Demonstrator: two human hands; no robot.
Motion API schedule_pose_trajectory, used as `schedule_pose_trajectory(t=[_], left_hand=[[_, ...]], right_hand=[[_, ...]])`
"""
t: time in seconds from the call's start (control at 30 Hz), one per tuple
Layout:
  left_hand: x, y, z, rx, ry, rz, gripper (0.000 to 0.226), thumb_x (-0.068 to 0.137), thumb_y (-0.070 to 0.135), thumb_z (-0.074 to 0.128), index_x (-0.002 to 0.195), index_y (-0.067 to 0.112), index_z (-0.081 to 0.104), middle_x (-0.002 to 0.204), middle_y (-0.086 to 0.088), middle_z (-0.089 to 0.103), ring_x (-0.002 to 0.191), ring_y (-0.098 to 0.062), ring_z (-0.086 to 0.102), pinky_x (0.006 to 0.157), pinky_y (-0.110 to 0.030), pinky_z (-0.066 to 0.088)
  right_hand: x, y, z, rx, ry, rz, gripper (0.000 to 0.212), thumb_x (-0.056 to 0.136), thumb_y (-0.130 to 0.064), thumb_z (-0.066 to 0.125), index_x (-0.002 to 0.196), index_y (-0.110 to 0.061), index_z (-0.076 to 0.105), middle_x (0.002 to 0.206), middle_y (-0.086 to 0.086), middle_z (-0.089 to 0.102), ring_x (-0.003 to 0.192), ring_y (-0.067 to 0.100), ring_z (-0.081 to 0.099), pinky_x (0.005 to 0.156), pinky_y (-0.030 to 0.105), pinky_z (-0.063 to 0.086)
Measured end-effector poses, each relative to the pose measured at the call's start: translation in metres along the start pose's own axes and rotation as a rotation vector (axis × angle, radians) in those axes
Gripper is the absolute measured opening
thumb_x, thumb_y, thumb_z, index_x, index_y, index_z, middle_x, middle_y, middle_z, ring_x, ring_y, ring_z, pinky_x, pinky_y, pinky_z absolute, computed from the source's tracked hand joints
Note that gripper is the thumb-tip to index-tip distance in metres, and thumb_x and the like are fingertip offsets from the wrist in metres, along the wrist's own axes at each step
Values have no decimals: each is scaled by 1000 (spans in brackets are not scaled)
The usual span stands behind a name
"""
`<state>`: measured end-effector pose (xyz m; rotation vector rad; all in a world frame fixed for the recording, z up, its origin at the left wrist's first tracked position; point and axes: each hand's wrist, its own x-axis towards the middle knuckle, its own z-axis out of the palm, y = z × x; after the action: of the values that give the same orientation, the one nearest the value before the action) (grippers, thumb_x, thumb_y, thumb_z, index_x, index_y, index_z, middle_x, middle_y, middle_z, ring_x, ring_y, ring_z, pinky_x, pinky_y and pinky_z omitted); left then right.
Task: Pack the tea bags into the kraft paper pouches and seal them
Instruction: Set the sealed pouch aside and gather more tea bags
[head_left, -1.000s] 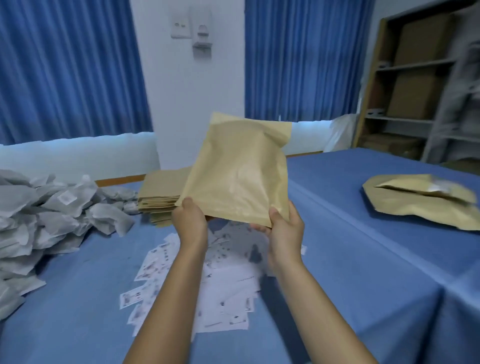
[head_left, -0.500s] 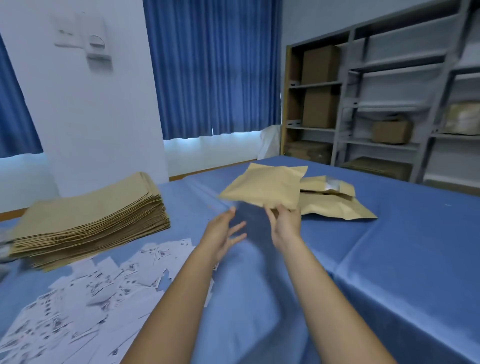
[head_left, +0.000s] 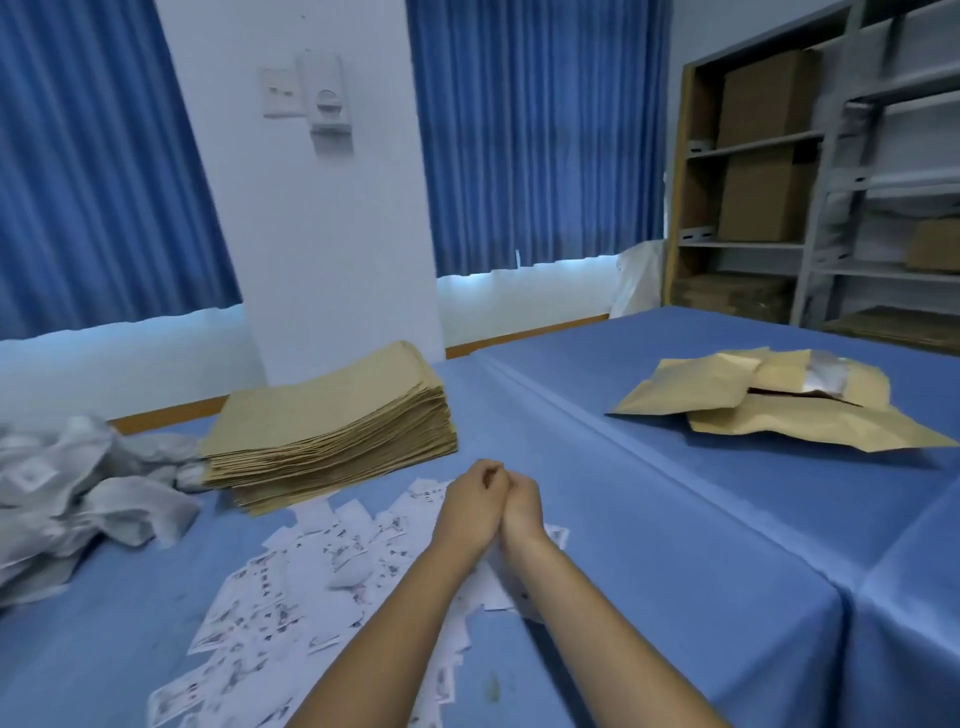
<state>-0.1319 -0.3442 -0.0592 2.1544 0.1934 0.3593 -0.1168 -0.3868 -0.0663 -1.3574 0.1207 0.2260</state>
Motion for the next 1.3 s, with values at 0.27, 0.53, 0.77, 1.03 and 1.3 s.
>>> schedule_pose_trajectory(t=[0.27,0.53,0.77,1.03,1.3], left_hand=[[49,-63,-114,511,440,-37,17,94,15,44,98,3,56,105,-14,57,101,-28,52,80,-34,39],[115,-85,-139,990,207,46,38,99,18,37,133,2,36,138,-15,39,121,-28,45,94,-34,39],[135,-110,-129,1201,94,29,49,101,36,38,137,3,33,124,-7,59,114,-25,54,95,-35,35],[101,-98,-142,1088,433,209,20,86,0,51,100,12,59,95,-5,62,94,-26,58,60,-32,36],[4,-129,-183,319,590,616,26,84,-13,60,104,2,69,104,-2,67,97,-3,58,86,-8,42]], right_hand=[[1,31,98,-406,-263,-109,32,87,4,39,60,-11,47,57,7,52,47,18,45,45,21,34],[16,55,110,-647,-124,-138,28,91,-11,40,87,-6,67,82,7,71,64,24,65,61,33,53],[22,49,105,-385,-214,16,23,87,-5,39,82,-2,61,66,10,62,44,21,52,43,24,41],[31,41,104,-130,-200,96,18,94,-4,43,87,2,58,74,16,60,49,23,52,48,28,44],[15,-3,71,645,-514,140,86,72,-75,48,125,-8,54,125,19,61,109,39,63,90,57,49]])
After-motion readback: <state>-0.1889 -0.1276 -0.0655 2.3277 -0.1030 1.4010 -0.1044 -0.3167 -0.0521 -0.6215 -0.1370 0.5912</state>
